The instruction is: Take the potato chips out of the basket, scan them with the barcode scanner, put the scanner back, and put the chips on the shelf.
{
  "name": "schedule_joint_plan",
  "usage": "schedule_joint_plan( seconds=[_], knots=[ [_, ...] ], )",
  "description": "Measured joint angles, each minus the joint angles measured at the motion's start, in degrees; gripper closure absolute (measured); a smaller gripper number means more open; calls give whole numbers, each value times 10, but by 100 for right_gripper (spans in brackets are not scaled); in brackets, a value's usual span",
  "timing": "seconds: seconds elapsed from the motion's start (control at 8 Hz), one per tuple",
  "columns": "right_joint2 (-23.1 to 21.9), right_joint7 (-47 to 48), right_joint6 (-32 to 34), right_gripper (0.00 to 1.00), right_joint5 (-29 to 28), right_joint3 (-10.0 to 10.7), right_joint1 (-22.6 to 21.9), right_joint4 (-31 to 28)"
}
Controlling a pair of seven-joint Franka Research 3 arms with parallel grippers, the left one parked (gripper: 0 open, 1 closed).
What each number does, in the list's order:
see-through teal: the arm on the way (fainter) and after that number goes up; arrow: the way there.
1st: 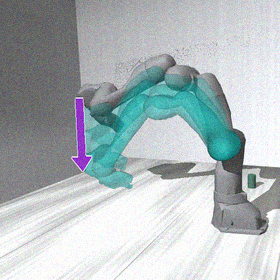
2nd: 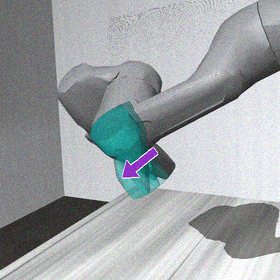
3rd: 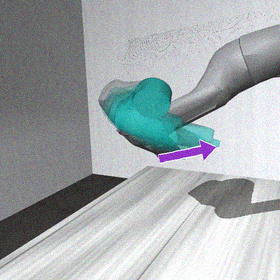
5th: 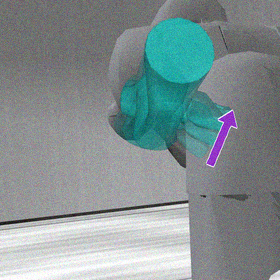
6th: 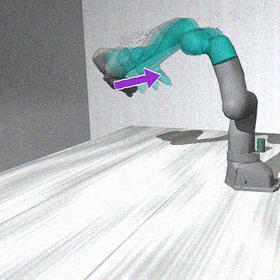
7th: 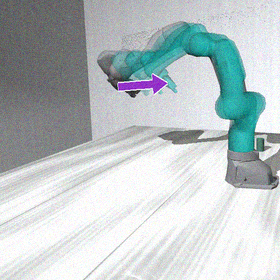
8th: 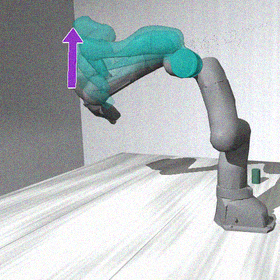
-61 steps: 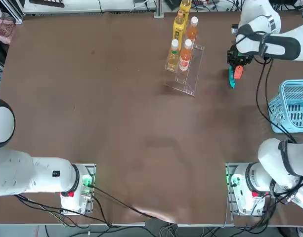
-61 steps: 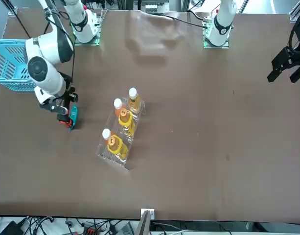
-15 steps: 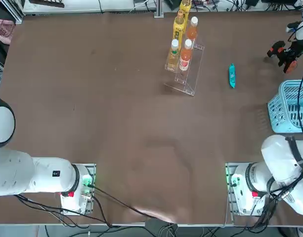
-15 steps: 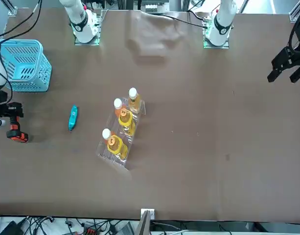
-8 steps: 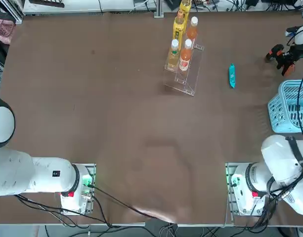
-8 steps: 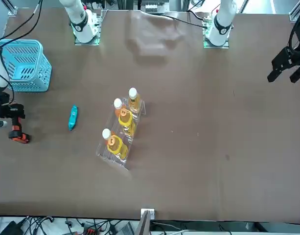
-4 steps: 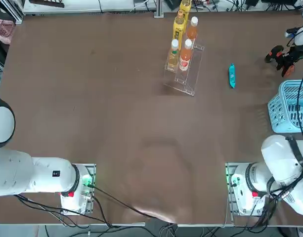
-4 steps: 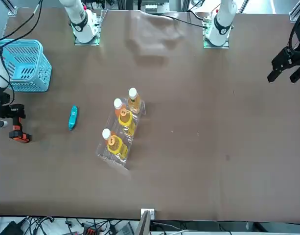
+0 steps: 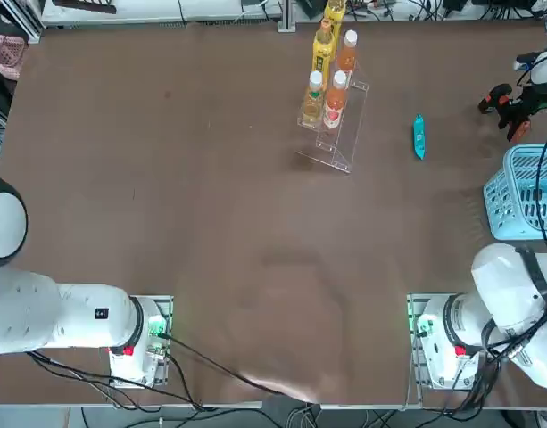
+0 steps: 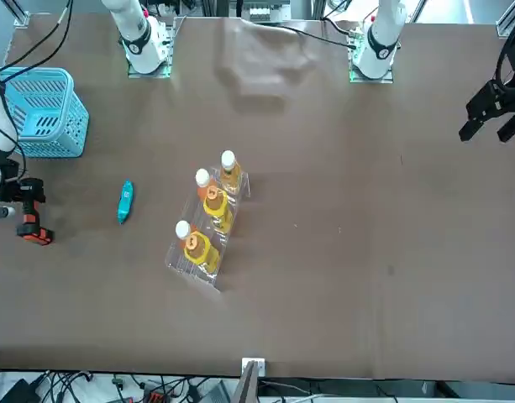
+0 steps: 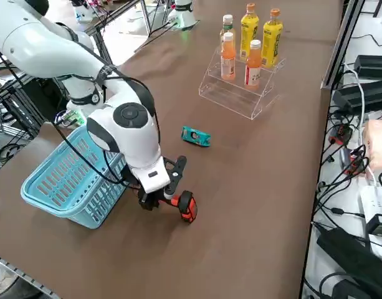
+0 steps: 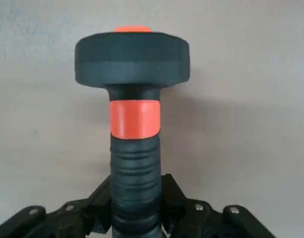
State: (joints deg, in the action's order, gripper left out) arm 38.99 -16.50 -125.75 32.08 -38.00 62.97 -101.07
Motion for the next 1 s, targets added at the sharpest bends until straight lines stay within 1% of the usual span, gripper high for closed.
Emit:
schedule_joint_plan(
  seconds=[0.12, 0.38, 0.5, 0.62, 1.0],
  knots=[
    [2, 0, 0, 63, 0, 0, 0, 0],
    [4, 0, -1, 58, 0, 1, 0, 0],
    [4, 0, -1, 51, 0, 1, 0, 0],
    [4, 0, -2, 47, 0, 1, 0, 0],
    [4, 0, -3, 37, 0, 1, 0, 0]
  ],
)
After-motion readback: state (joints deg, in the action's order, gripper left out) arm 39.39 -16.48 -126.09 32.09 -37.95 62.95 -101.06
